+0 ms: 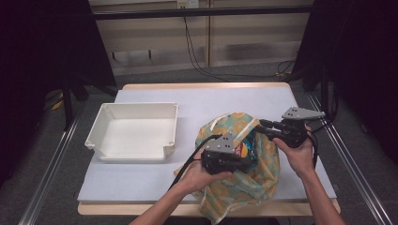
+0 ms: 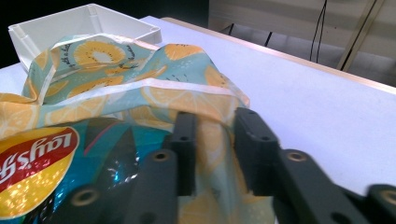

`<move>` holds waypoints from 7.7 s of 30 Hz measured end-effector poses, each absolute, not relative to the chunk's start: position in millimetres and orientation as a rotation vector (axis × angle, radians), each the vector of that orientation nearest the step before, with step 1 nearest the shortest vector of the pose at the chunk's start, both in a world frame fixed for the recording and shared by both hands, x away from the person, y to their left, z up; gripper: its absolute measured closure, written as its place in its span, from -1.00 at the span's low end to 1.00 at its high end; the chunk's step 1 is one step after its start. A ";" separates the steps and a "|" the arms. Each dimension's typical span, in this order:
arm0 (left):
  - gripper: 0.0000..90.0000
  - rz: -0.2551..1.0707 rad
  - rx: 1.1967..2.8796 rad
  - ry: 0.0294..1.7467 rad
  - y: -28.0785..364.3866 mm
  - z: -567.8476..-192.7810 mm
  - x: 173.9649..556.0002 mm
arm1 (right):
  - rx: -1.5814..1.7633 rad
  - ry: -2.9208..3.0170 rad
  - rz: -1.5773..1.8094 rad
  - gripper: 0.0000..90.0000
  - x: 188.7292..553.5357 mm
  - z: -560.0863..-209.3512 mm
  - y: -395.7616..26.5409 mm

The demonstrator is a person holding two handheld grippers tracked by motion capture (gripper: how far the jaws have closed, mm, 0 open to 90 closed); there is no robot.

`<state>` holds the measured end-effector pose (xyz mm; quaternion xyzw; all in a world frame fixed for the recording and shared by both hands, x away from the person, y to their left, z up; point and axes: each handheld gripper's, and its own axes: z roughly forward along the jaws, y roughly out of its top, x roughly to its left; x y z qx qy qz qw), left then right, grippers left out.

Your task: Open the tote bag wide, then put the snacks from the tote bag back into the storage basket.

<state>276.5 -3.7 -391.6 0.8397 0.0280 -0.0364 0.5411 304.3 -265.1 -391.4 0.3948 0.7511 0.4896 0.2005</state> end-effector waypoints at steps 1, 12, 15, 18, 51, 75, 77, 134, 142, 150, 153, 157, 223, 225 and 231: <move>1.00 -0.088 1.997 0.065 -3.4 -391.8 276.1 | 1.100 2.107 1.370 0.70 305.8 -391.8 -264.8; 1.00 -0.087 1.984 0.053 -0.2 -390.7 272.4 | 1.167 2.099 1.424 1.00 324.4 -398.1 -272.9; 1.00 -0.093 1.968 0.049 1.8 -388.7 272.0 | 1.185 2.094 1.423 1.00 332.7 -402.2 -275.0; 1.00 -0.088 1.959 0.051 5.6 -386.0 271.4 | 1.225 2.080 1.437 1.00 339.9 -411.7 -280.2; 1.00 -0.052 1.820 0.169 14.8 -343.7 315.4 | 1.200 2.120 1.449 1.00 341.2 -415.2 -268.3; 1.00 -0.039 1.730 0.199 20.7 -310.9 335.8 | 1.170 2.120 1.444 1.00 345.5 -405.5 -260.3; 1.00 -0.032 1.729 0.195 20.2 -308.2 335.3 | 1.174 2.114 1.448 1.00 345.0 -405.2 -260.6; 1.00 0.106 1.581 0.263 78.5 -223.8 355.3 | 1.147 2.127 1.409 0.89 333.8 -419.3 -261.1; 1.00 0.141 1.589 0.305 101.1 -226.6 355.6 | 1.143 2.117 1.400 0.67 328.0 -417.6 -263.2; 1.00 0.173 1.595 0.334 119.9 -230.7 348.4 | 1.152 2.091 1.416 0.38 316.2 -415.4 -271.7; 1.00 0.164 1.579 0.354 127.8 -239.0 350.4 | 1.154 2.086 1.426 0.29 309.2 -413.1 -274.8; 1.00 0.180 1.591 0.364 135.6 -243.1 350.6 | 1.153 2.071 1.419 0.15 298.4 -409.8 -278.4; 1.00 0.448 1.613 0.821 260.5 -295.5 419.2 | 1.210 2.049 1.425 -0.47 184.1 -440.8 -288.5; 1.00 0.463 1.619 0.844 261.8 -299.2 423.3 | 1.208 2.054 1.422 -0.47 184.3 -441.8 -288.0; 1.00 0.474 1.603 0.888 262.7 -311.5 434.6 | 1.204 2.066 1.421 -0.47 185.0 -443.1 -288.5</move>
